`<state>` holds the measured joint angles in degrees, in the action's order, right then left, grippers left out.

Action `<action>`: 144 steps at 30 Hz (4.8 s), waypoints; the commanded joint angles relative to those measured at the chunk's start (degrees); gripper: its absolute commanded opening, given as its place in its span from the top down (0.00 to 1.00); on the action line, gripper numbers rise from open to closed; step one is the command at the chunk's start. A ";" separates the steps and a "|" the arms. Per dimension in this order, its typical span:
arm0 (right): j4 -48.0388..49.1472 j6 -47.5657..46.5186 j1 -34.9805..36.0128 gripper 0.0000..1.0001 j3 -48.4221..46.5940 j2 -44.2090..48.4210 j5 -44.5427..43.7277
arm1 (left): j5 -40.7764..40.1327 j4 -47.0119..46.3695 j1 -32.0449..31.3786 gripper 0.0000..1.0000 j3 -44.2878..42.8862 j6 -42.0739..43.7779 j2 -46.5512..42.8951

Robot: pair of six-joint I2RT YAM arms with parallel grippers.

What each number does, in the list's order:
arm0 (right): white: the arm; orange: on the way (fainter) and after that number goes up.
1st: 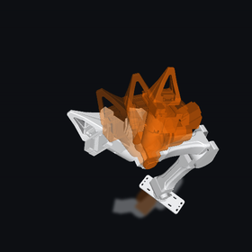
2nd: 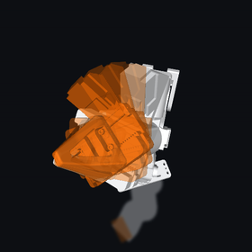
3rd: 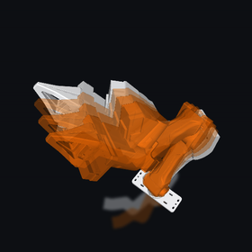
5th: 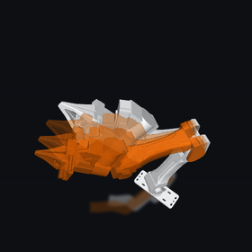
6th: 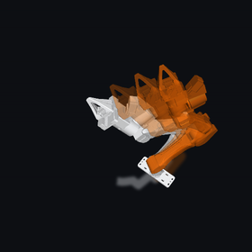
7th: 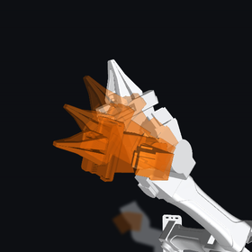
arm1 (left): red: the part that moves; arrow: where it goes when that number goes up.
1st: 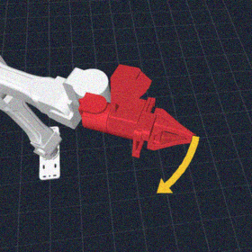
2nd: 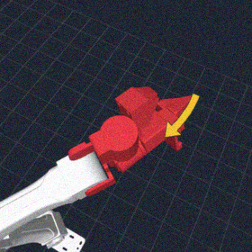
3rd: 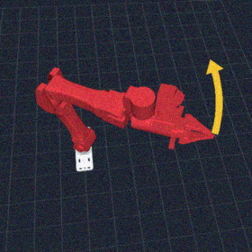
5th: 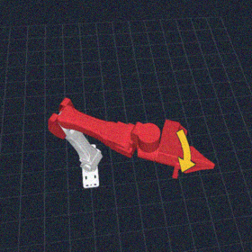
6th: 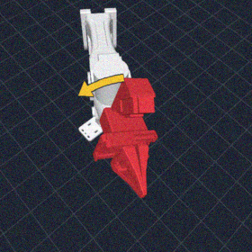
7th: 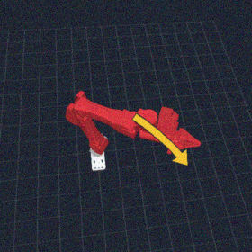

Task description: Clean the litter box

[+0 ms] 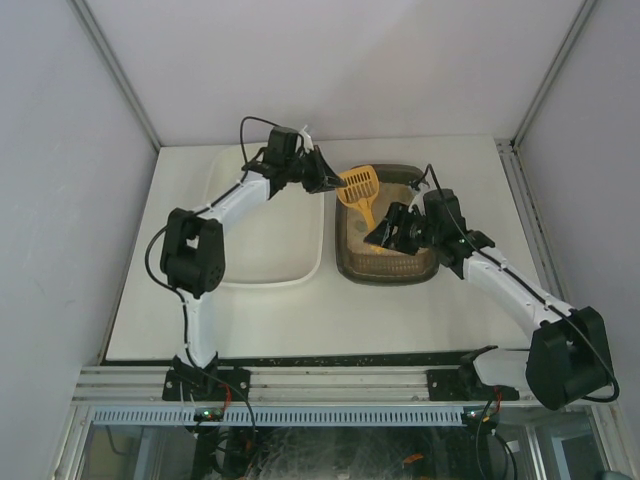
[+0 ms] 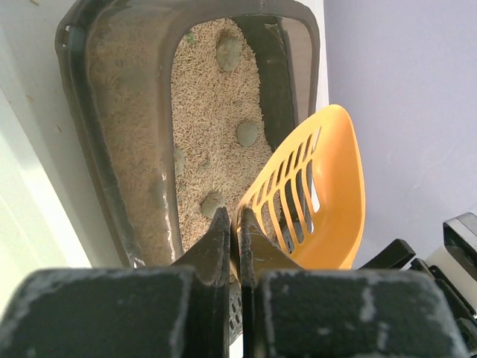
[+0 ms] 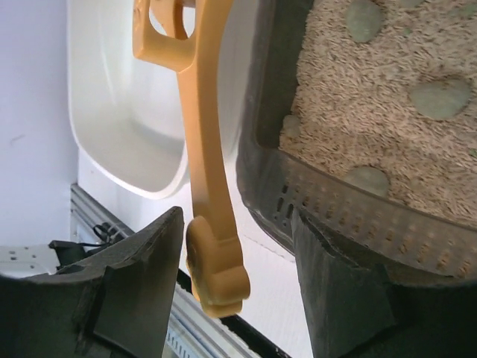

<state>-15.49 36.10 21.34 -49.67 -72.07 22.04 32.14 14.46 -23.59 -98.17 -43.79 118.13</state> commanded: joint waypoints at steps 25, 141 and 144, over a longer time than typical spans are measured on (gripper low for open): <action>26.67 14.18 0.80 0.53 7.25 -1.94 6.64 | -1.81 -11.30 0.04 1.00 8.41 -8.24 -9.58; 34.81 11.88 -21.52 1.00 22.02 3.31 28.90 | -40.10 35.84 7.35 0.10 0.80 39.32 -29.90; 29.16 10.18 -17.67 1.00 19.77 4.81 25.73 | -39.64 34.86 8.65 0.10 5.48 39.44 -33.91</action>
<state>10.92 45.08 0.19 -27.68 -70.50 48.23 -6.35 47.75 -16.27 -96.79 -9.08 90.67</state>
